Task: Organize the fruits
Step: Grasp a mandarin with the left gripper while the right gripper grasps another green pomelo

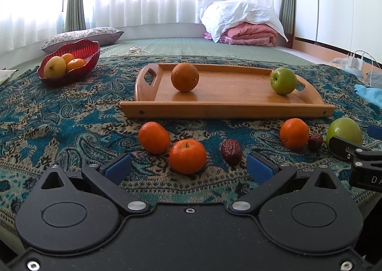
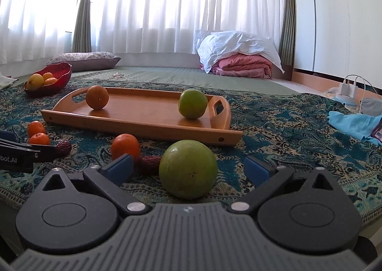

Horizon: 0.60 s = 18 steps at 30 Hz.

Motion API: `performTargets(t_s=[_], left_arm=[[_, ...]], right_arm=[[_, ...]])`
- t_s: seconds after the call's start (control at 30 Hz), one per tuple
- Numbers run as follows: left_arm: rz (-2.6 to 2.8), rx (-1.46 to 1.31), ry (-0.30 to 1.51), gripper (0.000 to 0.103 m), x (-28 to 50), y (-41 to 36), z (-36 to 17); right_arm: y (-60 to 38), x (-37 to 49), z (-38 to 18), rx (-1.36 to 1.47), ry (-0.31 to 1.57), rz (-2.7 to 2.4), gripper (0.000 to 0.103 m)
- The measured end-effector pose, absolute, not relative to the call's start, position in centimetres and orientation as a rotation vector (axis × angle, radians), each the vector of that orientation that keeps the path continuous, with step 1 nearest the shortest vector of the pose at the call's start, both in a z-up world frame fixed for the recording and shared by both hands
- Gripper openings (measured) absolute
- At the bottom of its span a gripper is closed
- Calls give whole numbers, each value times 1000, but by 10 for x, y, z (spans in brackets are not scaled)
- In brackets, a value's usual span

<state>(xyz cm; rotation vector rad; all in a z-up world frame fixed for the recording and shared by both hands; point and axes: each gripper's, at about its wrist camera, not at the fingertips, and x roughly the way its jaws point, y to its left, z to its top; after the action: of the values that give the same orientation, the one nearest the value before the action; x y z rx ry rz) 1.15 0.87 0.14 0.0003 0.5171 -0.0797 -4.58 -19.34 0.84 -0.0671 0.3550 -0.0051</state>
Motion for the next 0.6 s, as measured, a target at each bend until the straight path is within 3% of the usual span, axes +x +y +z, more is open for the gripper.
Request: performTargets(t_s=[0.2, 0.3, 0.37, 0.43, 0.6], left_arm=[[-85, 0, 512, 98, 11, 7, 1], [-92, 5, 514, 87, 12, 6, 2], [-92, 3, 526, 70, 13, 6, 1], [-89, -4, 538, 59, 15, 7, 1], [-89, -1, 536, 51, 17, 8, 1]], right_arm=[[-193, -42, 7, -55, 377, -6, 101], [-193, -40, 5, -46, 388, 1, 97], [-194, -40, 5, -46, 390, 6, 92], [-193, -41, 5, -50, 389, 6, 89], [-193, -39, 4, -52, 396, 5, 81]])
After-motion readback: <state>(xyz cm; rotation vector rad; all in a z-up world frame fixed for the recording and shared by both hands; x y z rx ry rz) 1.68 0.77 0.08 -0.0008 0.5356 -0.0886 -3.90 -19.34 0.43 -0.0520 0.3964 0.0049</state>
